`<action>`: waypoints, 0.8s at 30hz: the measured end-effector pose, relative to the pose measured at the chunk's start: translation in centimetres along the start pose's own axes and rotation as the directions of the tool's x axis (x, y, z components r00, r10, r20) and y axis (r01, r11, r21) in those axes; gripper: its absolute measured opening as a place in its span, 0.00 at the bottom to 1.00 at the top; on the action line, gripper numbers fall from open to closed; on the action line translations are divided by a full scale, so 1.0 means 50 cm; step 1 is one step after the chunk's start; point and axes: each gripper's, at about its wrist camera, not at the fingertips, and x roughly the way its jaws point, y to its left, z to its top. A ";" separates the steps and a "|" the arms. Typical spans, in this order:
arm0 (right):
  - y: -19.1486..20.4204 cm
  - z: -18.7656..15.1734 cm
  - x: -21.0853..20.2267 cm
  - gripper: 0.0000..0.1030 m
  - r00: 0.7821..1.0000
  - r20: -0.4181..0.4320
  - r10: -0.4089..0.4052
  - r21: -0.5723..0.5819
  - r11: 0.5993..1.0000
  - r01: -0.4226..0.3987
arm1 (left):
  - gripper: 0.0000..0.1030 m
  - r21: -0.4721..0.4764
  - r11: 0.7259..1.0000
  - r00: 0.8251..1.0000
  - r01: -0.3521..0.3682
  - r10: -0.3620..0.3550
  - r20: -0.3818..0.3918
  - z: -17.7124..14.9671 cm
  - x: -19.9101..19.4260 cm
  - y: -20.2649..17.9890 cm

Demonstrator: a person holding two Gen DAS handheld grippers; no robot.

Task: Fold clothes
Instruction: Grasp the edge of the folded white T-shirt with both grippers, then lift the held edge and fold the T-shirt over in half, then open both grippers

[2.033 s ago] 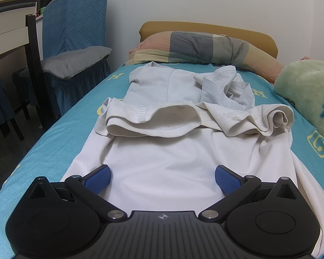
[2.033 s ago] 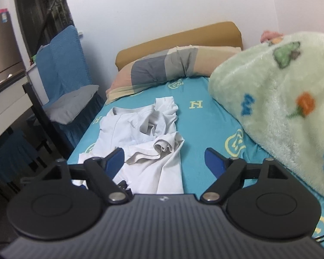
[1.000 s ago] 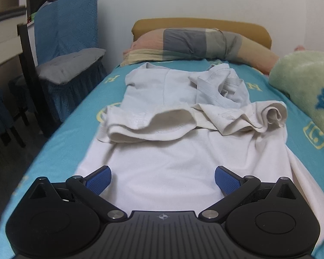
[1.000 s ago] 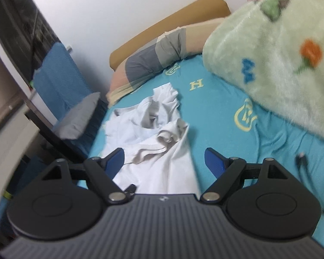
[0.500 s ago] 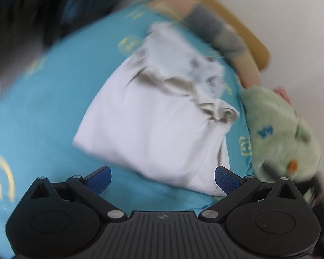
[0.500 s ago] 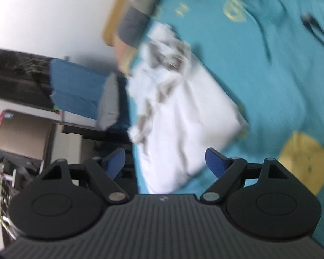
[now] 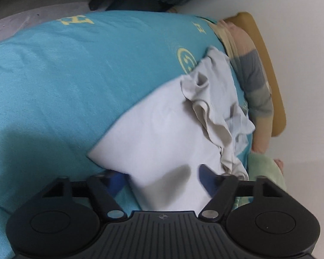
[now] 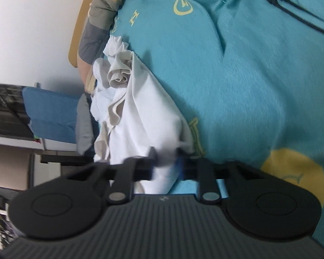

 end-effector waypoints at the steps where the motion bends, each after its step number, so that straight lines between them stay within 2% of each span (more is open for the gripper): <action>1: 0.005 0.002 -0.002 0.13 1.000 0.007 0.004 -0.013 1.000 -0.004 | 0.33 -0.001 1.000 1.000 -0.009 0.009 0.004 0.002 -0.002 0.001; 2: 0.009 0.003 -0.004 0.12 1.000 0.014 0.009 -0.025 1.000 -0.009 | 0.17 -0.006 1.000 1.000 -0.003 0.003 0.010 0.003 -0.004 0.002; 3: 0.014 0.005 -0.006 0.11 1.000 0.022 0.014 -0.038 0.999 -0.013 | 0.11 -0.005 1.000 1.000 0.008 -0.008 0.015 0.004 -0.008 0.001; 6: 0.043 0.007 -0.019 0.10 0.998 0.050 0.048 -0.088 0.995 -0.044 | 0.08 0.052 0.997 0.997 0.056 -0.059 0.058 0.012 -0.037 -0.032; 10: 0.116 0.014 -0.067 0.09 0.988 0.102 0.113 -0.207 0.974 -0.089 | 0.06 0.168 0.978 0.984 0.121 -0.141 0.113 0.018 -0.111 -0.106; 12: 0.153 0.018 -0.101 0.09 0.983 0.122 0.134 -0.254 0.962 -0.100 | 0.06 0.227 0.963 0.977 0.147 -0.178 0.121 0.019 -0.150 -0.151; 16: 0.210 0.018 -0.181 0.09 0.975 0.143 0.168 -0.323 0.939 -0.114 | 0.05 0.371 0.917 0.974 0.146 -0.200 0.109 0.007 -0.239 -0.243; 20: 0.202 -0.024 -0.280 0.09 0.975 0.128 0.182 -0.353 0.927 -0.127 | 0.05 0.486 0.863 0.976 0.136 -0.201 0.085 -0.046 -0.332 -0.282; 24: 0.194 -0.066 -0.380 0.09 0.974 0.113 0.196 -0.382 0.913 -0.140 | 0.05 0.450 0.875 0.976 0.181 -0.217 0.031 -0.115 -0.408 -0.224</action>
